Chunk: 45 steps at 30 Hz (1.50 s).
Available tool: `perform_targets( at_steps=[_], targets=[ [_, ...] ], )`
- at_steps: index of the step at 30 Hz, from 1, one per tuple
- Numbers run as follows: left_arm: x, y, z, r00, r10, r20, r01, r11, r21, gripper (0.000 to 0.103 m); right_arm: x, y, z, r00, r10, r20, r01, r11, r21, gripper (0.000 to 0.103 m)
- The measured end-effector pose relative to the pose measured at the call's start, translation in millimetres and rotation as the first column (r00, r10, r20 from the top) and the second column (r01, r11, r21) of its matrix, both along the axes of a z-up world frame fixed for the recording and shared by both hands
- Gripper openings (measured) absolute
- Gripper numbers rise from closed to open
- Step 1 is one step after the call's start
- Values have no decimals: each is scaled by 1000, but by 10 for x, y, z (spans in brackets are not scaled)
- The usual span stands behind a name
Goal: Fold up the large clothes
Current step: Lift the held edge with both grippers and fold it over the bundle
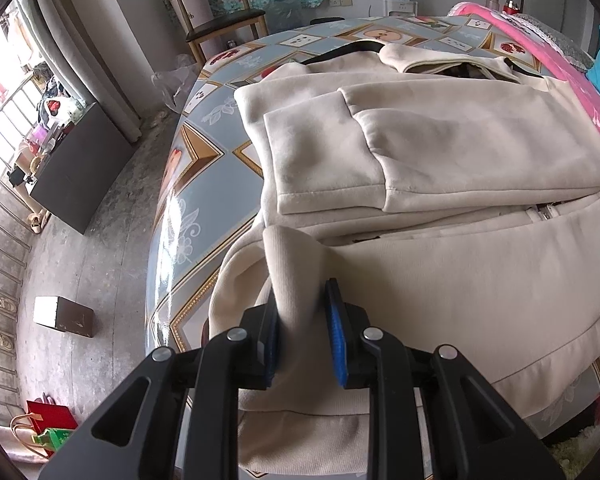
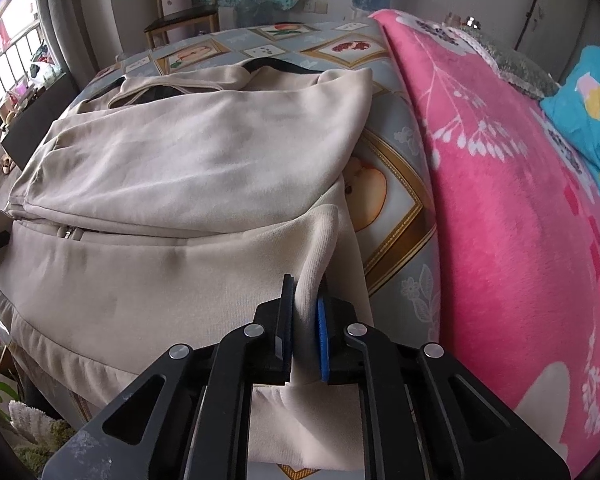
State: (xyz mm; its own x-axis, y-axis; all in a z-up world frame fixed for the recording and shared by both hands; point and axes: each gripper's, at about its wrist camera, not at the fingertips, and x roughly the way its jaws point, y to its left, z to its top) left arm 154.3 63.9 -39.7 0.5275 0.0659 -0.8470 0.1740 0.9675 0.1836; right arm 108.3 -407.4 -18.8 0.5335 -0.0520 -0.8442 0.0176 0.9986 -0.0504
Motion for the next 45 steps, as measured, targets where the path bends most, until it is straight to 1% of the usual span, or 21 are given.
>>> perform_targets(
  at_steps=[6, 11, 15, 17, 20, 24, 29, 33, 36, 39, 41, 45],
  targets=[
    [-14, -5, 15, 1000, 2, 12, -2, 1000, 6, 21, -32, 13, 45, 1000, -3, 17, 3, 1000, 1, 8],
    [-64, -23, 63, 999, -9, 46, 8, 1000, 20, 14, -99, 29, 130, 999, -5, 49, 4, 1000, 3, 7],
    [-179, -25, 168, 994, -19, 108, 18, 1000, 12, 11, -187, 50, 207, 997, -12, 82, 12, 1000, 0, 7],
    [-280, -2, 255, 988, -28, 153, 30, 1000, -7, 9, -245, 53, 256, 995, -20, 100, 19, 1000, 5, 7],
    [-441, 42, 371, 979, -42, 200, 50, 998, -36, 8, -361, 57, 339, 990, -32, 135, 31, 999, 10, 7],
    [-670, 88, 515, 968, -52, 246, 70, 995, -68, 8, -544, 65, 447, 981, -54, 186, 51, 998, 24, 6],
    [-978, 203, 728, 943, -34, 332, 86, 986, -143, 8, -732, 64, 595, 965, -82, 249, 75, 996, 36, 6],
    [-1078, 273, 876, 925, -20, 379, 103, 974, -201, 8, -819, 64, 747, 948, -94, 305, 83, 995, 49, 6],
    [-1076, 260, 1017, 913, -30, 408, 119, 973, -196, 8, -821, 57, 866, 933, -92, 347, 78, 995, 55, 6],
    [-1043, 224, 1193, 891, -43, 452, 137, 975, -177, 8, -757, 30, 1006, 919, -86, 386, 71, 996, 54, 6],
    [-975, 195, 1329, 874, -45, 484, 144, 975, -171, 8, -690, 15, 1095, 910, -80, 406, 65, 997, 50, 6],
    [-766, 138, 1520, 853, -42, 520, 150, 974, -168, 8, -431, -34, 1270, 894, -59, 444, 45, 998, 44, 6]
  ],
)
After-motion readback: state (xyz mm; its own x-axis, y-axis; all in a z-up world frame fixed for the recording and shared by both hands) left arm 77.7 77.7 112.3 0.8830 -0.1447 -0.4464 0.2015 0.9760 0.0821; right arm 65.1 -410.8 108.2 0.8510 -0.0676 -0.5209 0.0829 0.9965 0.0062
